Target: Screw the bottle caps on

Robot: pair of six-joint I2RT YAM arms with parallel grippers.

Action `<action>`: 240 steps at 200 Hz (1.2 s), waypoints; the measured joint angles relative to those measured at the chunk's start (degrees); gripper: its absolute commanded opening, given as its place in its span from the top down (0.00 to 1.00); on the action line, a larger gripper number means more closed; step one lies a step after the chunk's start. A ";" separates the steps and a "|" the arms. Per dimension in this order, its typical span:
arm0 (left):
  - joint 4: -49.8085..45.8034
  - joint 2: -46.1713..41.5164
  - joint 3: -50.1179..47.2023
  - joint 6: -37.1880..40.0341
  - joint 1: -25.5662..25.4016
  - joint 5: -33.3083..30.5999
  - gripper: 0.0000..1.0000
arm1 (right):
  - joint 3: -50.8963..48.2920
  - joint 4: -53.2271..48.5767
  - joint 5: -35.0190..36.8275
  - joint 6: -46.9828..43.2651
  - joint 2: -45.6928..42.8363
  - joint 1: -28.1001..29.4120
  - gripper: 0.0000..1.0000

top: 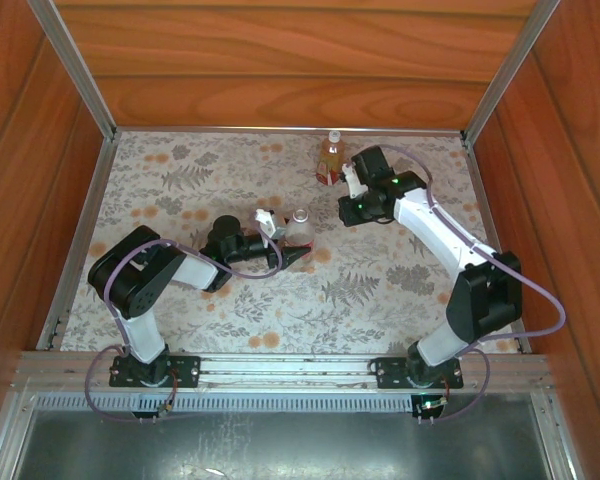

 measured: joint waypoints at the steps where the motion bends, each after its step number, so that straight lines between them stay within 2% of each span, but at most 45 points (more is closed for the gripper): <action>1: 0.00 0.00 0.00 0.00 0.00 0.00 0.29 | 0.09 -0.17 -0.02 0.00 0.00 0.02 0.64; 59: 0.85 0.46 0.00 0.20 0.00 0.33 0.30 | 5.62 -4.52 0.09 -0.02 0.00 2.47 0.64; 240: 2.58 1.44 0.00 0.57 0.09 0.61 0.30 | 28.94 -18.34 3.82 -0.61 0.02 17.11 0.64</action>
